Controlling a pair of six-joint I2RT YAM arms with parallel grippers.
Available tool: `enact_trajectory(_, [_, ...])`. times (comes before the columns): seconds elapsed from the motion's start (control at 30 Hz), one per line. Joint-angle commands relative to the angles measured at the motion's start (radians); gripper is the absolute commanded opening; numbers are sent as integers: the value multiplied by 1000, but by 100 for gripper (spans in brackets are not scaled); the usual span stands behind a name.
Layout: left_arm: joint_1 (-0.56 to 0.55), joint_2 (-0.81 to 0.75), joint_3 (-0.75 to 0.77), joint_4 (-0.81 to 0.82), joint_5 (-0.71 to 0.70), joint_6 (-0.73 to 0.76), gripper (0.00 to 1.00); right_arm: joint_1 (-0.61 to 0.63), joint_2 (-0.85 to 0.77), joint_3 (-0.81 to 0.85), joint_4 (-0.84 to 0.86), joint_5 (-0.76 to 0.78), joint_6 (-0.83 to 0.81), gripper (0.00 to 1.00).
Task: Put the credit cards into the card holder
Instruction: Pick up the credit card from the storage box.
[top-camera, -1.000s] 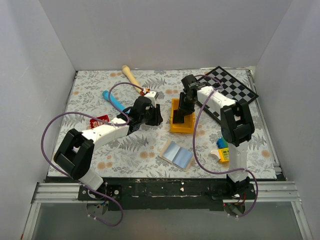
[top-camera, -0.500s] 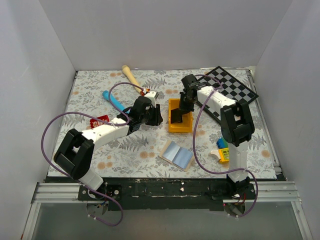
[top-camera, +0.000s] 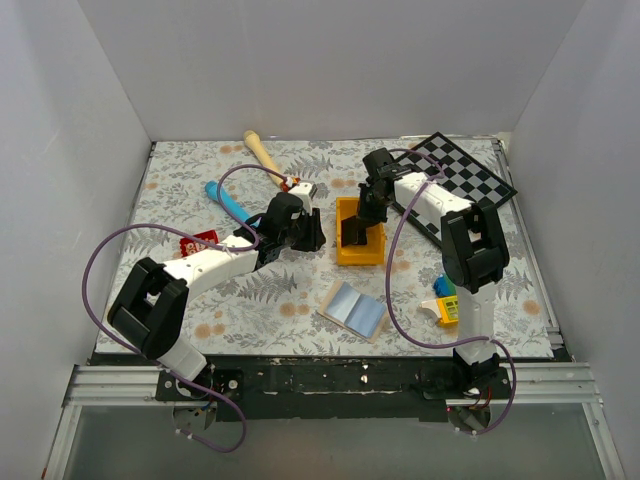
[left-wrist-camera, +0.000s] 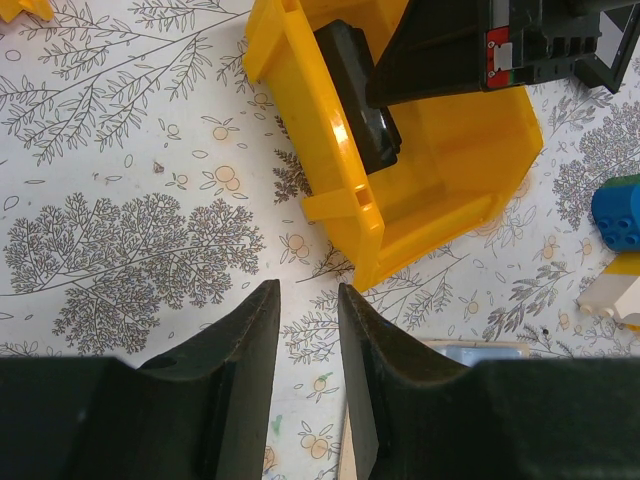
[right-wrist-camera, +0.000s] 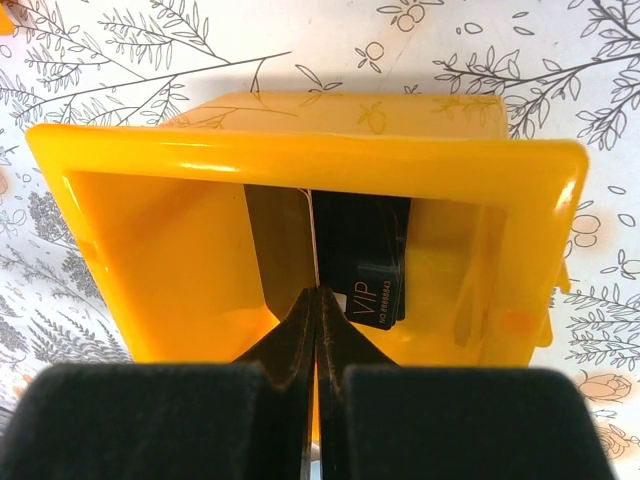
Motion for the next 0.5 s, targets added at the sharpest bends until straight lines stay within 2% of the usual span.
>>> enact_trajectory(0.0, [4, -16, 20, -1, 1, -3, 29, -1, -50, -12, 30, -37, -13, 1])
enact_trajectory(0.17, [4, -16, 19, -2, 1, -3, 29, -1, -41, -21, 53, -77, -9, 2])
enact_trajectory(0.33, [4, -17, 17, -3, 0, -3, 29, -1, -35, -28, 65, -103, -6, 11])
enact_trajectory(0.47, [4, -16, 17, -1, -2, -3, 29, -1, -31, -33, 73, -110, -6, 14])
